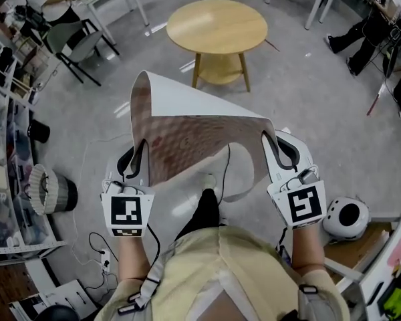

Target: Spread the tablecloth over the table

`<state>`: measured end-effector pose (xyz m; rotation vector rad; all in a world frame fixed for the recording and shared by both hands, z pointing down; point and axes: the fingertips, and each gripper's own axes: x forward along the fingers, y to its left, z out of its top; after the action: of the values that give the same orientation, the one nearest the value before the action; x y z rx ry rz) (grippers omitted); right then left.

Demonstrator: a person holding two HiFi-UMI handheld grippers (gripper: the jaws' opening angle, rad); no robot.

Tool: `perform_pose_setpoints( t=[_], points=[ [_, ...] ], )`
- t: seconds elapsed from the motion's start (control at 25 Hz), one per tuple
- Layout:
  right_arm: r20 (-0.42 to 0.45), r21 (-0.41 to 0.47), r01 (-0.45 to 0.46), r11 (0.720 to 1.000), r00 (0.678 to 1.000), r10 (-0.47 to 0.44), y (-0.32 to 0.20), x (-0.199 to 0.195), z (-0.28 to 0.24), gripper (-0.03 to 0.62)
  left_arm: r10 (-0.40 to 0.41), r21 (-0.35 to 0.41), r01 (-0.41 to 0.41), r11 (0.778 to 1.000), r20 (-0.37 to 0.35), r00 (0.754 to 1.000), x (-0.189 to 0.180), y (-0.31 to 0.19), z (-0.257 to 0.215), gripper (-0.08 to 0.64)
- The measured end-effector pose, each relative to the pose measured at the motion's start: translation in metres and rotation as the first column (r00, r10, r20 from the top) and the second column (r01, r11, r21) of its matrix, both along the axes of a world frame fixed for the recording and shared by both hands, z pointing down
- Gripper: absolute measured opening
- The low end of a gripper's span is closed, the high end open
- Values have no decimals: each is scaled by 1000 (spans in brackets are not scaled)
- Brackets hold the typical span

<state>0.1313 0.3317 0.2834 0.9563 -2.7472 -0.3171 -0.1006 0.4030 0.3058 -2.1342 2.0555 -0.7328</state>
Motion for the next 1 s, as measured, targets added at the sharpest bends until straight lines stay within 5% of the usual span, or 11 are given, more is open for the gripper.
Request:
perform_pose_setpoints(
  t=[0.36, 1.0],
  points=[
    [-47, -31, -45, 999, 998, 44, -84, -29, -4, 8, 129, -40, -131, 990, -51, 990, -24, -91, -3, 6],
    [-146, 9, -106, 994, 984, 106, -230, -64, -21, 8, 251, -62, -247, 967, 61, 966, -70, -241, -33, 6]
  ],
)
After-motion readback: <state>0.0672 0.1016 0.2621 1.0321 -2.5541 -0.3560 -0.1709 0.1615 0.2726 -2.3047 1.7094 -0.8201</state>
